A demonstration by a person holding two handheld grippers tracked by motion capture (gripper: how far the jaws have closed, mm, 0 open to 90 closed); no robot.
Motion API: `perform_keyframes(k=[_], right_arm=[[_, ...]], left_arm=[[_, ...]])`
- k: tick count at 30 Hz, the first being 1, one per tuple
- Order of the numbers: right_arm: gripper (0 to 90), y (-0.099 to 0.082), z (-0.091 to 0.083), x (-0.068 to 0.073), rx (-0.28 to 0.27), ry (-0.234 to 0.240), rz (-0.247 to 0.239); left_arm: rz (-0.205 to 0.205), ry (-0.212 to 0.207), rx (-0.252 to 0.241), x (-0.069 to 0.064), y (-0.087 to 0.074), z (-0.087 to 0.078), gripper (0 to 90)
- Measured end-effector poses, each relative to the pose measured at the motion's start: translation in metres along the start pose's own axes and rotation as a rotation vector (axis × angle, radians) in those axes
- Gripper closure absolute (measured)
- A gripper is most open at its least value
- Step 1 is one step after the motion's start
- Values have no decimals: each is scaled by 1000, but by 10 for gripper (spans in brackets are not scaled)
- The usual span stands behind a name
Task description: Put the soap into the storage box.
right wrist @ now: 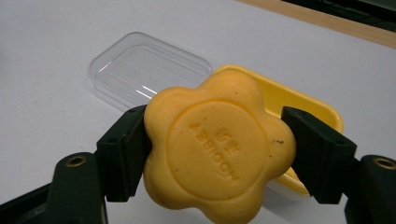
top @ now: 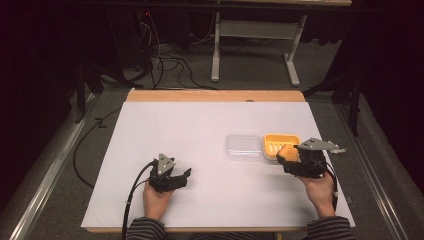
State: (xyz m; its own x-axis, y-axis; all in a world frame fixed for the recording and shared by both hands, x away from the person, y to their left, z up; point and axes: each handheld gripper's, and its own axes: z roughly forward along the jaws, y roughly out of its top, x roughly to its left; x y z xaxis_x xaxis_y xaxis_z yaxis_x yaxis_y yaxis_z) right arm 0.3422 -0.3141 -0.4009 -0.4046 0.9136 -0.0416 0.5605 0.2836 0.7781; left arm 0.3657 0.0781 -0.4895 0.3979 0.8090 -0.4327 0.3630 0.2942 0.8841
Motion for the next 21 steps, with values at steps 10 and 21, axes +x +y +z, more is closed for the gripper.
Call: perform_keyframes(k=[10,21], right_arm=[[281,11,4,-14,8,-37,1],[281,17,22,-33,73,-20,49]], left_arm=[[-1,-1,-2,0,0,0,262],[-2,-3,-1,0,0,0,262]])
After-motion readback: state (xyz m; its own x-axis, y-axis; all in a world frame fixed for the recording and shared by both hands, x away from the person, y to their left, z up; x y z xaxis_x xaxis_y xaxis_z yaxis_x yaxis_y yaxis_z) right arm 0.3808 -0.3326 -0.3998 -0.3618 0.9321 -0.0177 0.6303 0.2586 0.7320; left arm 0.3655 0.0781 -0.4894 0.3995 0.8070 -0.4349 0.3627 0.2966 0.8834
